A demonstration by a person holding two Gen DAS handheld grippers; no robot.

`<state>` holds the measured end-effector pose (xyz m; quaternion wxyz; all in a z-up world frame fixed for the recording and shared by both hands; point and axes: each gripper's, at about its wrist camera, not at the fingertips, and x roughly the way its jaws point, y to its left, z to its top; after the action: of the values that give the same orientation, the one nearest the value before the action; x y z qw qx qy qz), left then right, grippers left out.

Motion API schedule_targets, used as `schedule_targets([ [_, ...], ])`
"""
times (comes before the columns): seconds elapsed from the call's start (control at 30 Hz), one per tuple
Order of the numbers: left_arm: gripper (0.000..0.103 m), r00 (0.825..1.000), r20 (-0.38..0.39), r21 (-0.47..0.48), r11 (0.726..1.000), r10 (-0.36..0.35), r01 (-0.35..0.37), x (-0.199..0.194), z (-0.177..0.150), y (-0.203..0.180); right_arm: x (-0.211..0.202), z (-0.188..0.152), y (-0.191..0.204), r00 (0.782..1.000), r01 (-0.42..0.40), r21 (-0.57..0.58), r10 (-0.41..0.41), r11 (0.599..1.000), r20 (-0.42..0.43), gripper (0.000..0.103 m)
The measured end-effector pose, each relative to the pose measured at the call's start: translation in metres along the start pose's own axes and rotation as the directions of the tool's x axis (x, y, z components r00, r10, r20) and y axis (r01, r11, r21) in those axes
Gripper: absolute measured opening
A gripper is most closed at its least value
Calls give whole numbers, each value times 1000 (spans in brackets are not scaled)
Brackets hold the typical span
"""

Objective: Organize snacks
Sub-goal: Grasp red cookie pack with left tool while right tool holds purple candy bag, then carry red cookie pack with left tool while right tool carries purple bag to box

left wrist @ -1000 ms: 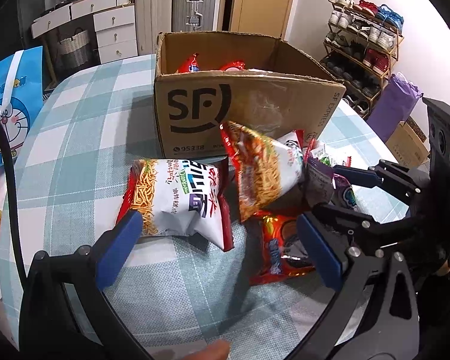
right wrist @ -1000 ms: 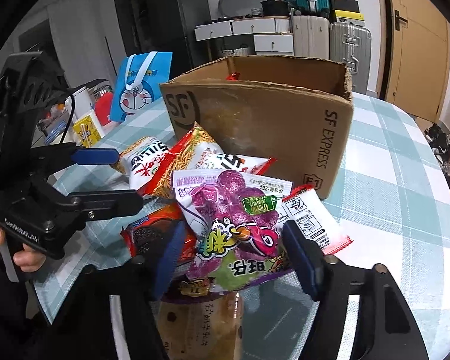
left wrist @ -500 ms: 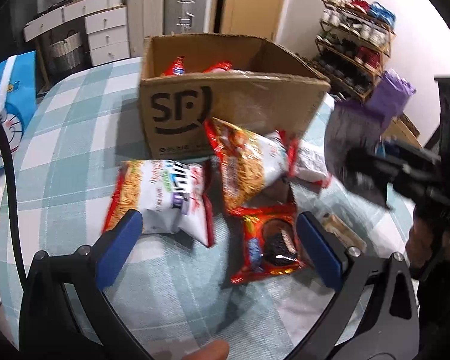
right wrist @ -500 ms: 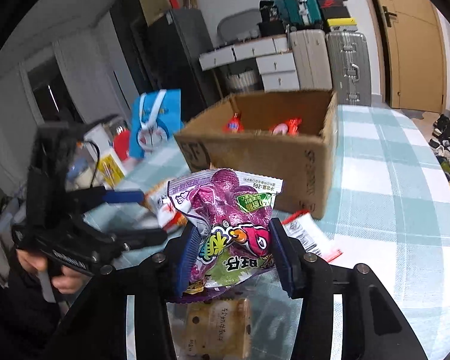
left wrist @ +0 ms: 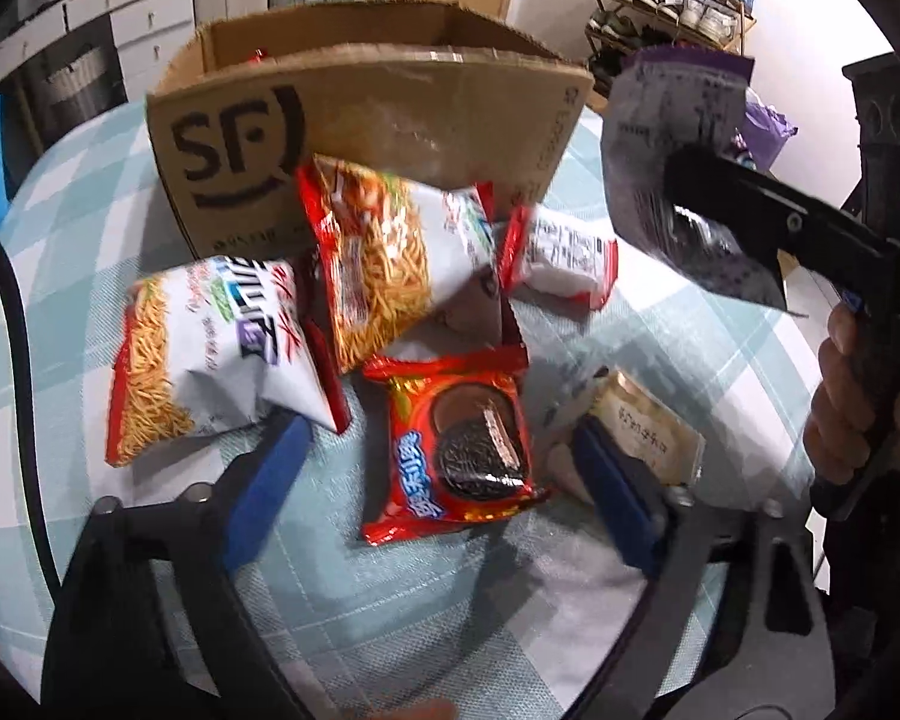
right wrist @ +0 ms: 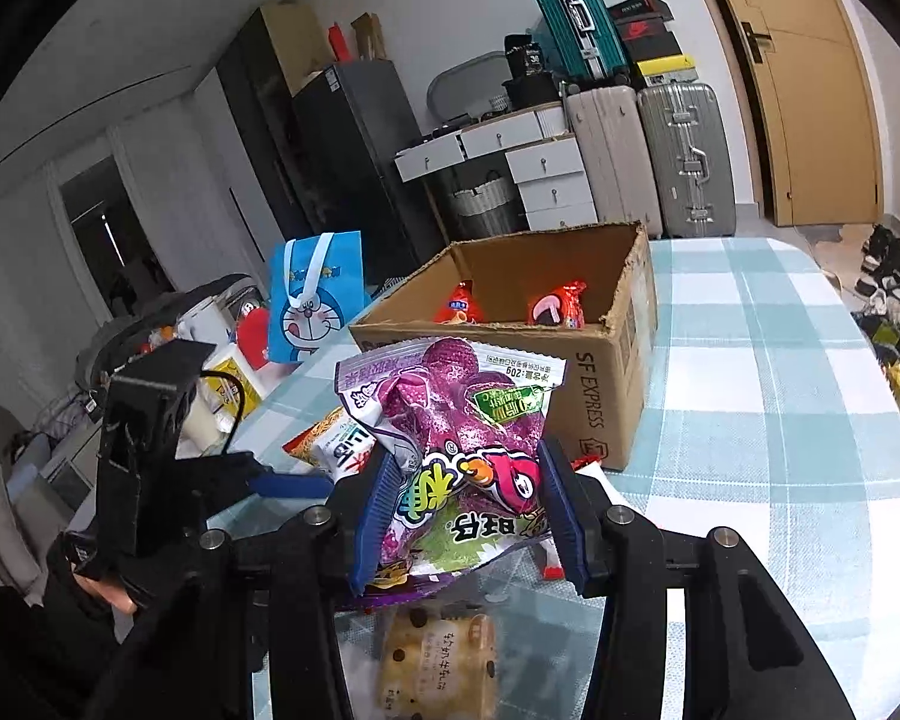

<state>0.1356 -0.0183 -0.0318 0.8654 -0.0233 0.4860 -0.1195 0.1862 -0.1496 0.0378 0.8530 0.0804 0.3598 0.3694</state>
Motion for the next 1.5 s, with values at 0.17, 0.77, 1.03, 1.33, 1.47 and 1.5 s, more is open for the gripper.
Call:
schedule_targets([
  [0.17,72,999,-20,12,999,-42,42,7,-5,-2,0,0,0,1000,2,5,-2,1000,2,47],
  [0.77,39,992,43,-46,992,-117,119,-6,-4,14,-1,0,0,1000,15,-3,-15,1000,1,47],
  [1.03,39,979,83,-50,980,-187,192,-24,0,14,-3,-1,-1,1000,5,-5,-5,1000,13,47],
  [1.33,39,965,170,-55,975,-202,214,-57,7,21,-9,0,5,999,-14,-29,15,999,36,47],
  [1.47,39,955,198,-68,968,-222,240,-72,9,30,-9,0,5,999,-16,-29,17,999,42,47],
  [1.5,39,953,199,-66,967,-227,245,-74,10,32,-9,0,5,999,-18,-29,19,999,43,47],
])
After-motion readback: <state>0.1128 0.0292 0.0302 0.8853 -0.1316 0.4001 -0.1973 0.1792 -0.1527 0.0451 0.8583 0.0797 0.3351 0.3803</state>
